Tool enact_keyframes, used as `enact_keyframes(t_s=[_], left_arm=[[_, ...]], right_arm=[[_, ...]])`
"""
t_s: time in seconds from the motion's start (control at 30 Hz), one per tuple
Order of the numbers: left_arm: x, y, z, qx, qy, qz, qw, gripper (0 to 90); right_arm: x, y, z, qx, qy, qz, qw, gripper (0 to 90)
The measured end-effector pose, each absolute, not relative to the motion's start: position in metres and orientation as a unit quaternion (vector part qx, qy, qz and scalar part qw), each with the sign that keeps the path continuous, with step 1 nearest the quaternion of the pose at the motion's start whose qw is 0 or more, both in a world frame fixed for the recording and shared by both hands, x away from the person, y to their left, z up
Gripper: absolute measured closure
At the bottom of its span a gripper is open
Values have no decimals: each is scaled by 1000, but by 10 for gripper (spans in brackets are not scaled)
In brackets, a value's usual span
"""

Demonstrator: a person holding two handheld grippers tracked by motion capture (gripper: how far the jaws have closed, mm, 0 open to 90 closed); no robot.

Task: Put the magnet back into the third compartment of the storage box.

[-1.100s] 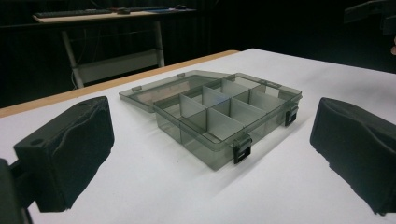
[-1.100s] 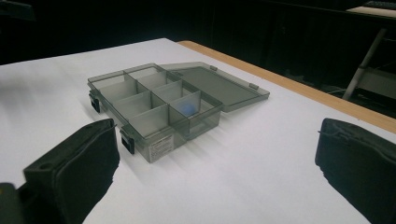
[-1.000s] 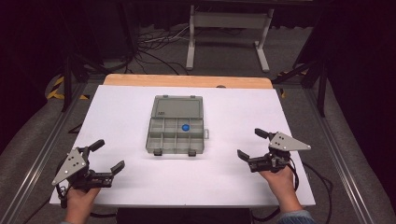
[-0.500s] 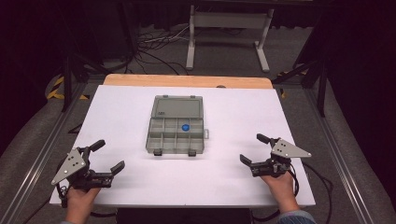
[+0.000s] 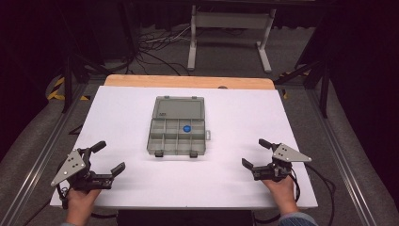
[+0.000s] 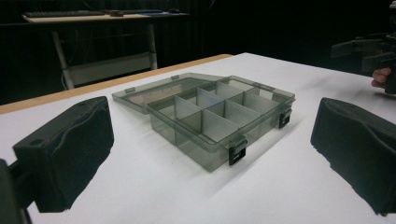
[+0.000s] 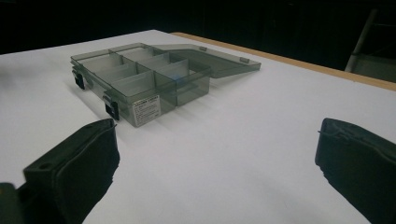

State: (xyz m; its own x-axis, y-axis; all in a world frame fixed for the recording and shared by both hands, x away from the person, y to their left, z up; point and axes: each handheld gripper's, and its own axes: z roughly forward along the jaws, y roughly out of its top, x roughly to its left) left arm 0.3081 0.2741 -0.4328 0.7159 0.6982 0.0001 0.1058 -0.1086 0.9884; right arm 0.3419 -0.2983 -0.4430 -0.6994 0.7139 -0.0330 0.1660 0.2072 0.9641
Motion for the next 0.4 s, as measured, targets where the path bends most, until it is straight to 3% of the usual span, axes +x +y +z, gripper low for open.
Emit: enact_keyframes(t_s=[0.4], left_arm=[[308,273,-433,703,287,245,603,1]], right_arm=[[341,-298,-441,297,736,555,250,0]])
